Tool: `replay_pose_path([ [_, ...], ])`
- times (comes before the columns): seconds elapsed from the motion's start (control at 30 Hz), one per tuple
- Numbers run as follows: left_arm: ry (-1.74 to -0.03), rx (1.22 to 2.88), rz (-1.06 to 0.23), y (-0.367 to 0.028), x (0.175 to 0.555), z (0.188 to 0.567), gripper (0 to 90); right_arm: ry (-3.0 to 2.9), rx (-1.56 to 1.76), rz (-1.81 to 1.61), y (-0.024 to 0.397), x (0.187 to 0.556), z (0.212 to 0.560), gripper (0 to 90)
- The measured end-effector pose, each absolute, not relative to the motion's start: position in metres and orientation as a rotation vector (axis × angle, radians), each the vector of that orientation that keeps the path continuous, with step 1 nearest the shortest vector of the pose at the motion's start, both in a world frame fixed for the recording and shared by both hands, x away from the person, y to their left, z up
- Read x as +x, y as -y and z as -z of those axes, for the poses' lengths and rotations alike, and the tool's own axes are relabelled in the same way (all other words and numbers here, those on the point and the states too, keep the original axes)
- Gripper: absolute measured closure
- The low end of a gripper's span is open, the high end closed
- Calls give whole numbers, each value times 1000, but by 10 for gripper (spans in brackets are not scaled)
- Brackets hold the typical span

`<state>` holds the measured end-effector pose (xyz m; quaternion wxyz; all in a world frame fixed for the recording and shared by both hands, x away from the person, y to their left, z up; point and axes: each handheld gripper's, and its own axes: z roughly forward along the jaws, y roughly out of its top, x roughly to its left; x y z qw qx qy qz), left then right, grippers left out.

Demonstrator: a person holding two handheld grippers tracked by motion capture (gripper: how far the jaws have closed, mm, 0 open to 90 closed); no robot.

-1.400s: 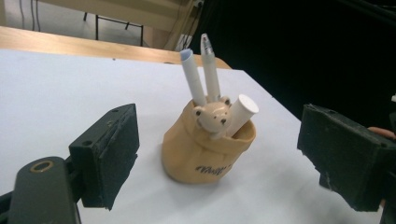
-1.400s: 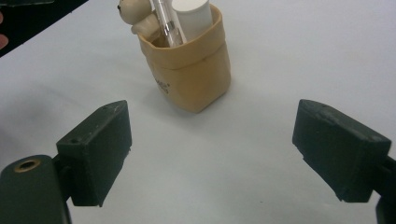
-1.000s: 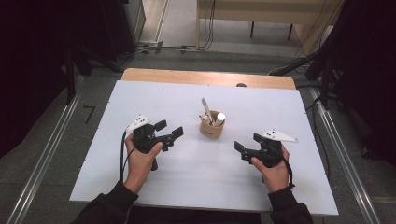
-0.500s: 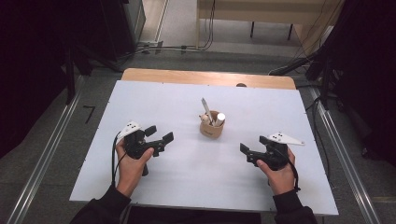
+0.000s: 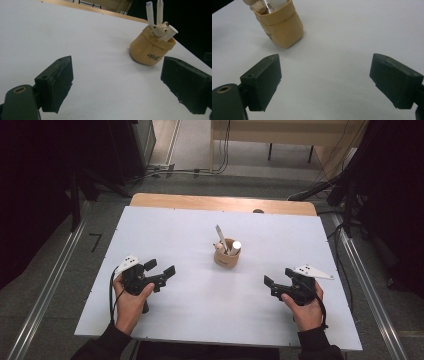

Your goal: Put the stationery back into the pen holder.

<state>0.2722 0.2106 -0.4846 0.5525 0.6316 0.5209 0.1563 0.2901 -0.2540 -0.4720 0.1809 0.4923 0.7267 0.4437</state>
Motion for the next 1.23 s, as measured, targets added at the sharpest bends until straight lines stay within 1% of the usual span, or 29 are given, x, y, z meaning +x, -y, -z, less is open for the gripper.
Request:
replay_pose_path([
  [0.7,-1300,1503,-444,-237,262,493,121,-1988,1446,-1192,284,284,475,86],
  [1.23,-1397,1542,-463,-249,266,500,121,-1936,1508,-1100,308,288,485,78],
])
